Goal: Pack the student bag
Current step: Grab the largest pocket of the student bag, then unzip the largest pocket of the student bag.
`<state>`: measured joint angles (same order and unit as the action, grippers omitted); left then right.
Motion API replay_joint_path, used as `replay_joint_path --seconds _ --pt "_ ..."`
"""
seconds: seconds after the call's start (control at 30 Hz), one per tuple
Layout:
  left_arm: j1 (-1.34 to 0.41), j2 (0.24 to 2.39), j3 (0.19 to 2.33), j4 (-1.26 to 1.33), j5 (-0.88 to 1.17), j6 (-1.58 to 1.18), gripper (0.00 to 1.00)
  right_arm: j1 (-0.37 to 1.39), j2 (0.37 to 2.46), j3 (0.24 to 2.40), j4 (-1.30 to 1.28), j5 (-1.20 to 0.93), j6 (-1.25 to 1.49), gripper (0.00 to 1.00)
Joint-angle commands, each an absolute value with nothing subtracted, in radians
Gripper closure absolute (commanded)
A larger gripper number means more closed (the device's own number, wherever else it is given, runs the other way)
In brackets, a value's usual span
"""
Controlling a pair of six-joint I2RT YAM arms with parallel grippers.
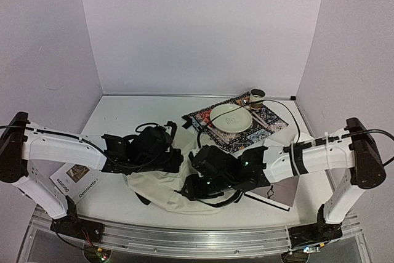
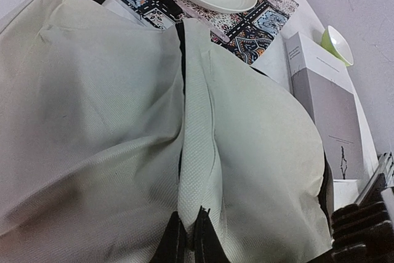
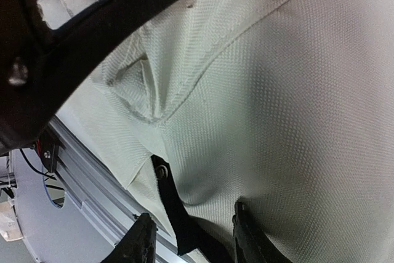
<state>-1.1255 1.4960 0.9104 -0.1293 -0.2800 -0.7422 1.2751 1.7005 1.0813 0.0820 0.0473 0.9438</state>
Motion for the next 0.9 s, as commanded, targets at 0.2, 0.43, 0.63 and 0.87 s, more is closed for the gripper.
replay_joint_path --seconds 0.2,0.43,0.63,0.87 --pt "-1.118 1.481 0.947 -0.004 -0.293 -0.750 1.00 1.277 1.738 1.105 0.082 0.074 0.936 0.81" --pt "-1.118 1.461 0.906 -0.007 -0.356 -0.739 1.00 1.277 1.659 1.075 0.014 0.068 0.905 1.00" --pt "-1.102 1.419 0.846 -0.052 -0.424 -0.719 1.00 1.277 1.566 1.078 -0.183 0.054 0.824 1.00" --pt "-1.063 1.336 0.753 -0.097 -0.473 -0.654 1.00 1.277 1.500 1.112 -0.448 0.035 0.719 1.00"
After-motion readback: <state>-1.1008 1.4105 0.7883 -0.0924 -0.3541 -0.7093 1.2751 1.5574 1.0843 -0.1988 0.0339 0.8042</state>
